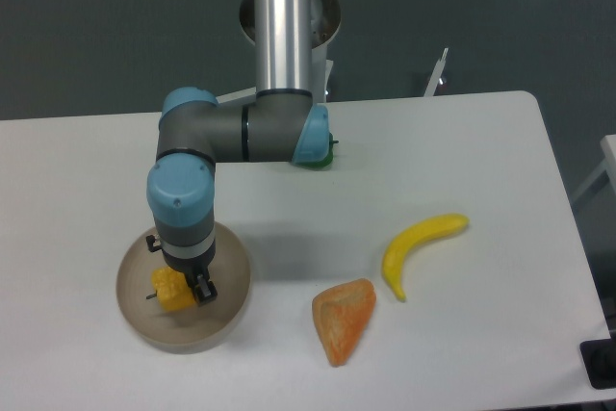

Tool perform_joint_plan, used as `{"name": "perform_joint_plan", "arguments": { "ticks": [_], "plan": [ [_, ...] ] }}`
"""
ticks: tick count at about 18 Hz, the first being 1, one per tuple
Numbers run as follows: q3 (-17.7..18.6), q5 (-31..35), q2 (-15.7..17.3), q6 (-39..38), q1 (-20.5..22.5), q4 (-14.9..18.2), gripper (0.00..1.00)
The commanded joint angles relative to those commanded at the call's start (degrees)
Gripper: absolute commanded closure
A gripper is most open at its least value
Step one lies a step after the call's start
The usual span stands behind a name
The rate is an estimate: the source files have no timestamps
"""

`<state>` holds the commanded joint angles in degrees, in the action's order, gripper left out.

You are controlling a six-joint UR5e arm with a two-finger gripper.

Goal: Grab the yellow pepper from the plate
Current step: 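Lower the gripper onto the yellow pepper and close on it, then lift the yellow pepper off the plate and carry it toward the banana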

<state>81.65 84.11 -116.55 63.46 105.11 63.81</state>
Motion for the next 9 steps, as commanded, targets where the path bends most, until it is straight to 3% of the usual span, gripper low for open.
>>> {"name": "perform_joint_plan", "arguments": {
  "ticks": [3,7,9],
  "plan": [
    [0.17,0.00,2.81,0.09,4.56,0.17,0.68],
    [0.09,0.35,5.80,1.58,12.56,4.82,0.68],
    [0.00,0.35,7.30,5.95,17.30,7.29,0.68]
  ]
}}
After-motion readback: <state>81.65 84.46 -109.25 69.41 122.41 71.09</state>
